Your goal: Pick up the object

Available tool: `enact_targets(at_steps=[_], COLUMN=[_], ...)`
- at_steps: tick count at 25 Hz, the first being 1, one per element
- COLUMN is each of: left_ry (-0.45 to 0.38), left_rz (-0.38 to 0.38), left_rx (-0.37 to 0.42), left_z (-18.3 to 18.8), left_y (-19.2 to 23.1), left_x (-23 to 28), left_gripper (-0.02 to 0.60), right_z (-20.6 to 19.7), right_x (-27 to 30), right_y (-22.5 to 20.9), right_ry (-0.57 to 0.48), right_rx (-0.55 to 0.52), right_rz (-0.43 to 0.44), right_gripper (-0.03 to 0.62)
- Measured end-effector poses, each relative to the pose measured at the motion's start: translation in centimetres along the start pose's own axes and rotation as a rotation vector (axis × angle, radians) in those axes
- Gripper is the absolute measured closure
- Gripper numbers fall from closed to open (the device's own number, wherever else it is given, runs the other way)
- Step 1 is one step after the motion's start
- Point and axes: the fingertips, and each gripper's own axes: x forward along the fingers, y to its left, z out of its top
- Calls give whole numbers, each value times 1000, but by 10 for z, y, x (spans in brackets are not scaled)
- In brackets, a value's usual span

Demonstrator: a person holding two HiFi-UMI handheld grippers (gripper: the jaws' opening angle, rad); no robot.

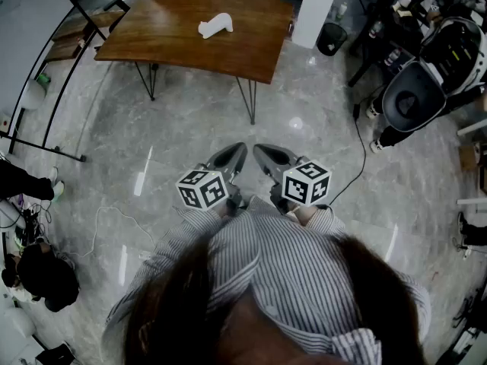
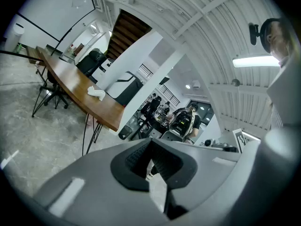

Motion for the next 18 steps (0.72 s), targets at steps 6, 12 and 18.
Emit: enact_targets(at_steps=[6,12,18], left_ry=[-8,-1,6], left_rz=[10,11,7], left_rx=[22,43,33], left_z=[9,7,11], left_y=[6,8,17], left_x=[5,9,21], left_gripper=[575,575,575], right_z=[5,1,7], right_x=[7,10,15], right_y=[-3,-7,-21], right_ry=[6,19,14], right_rx=[-12,-7,3], right_rz=[3,-1,-14], right_gripper=[592,592,592])
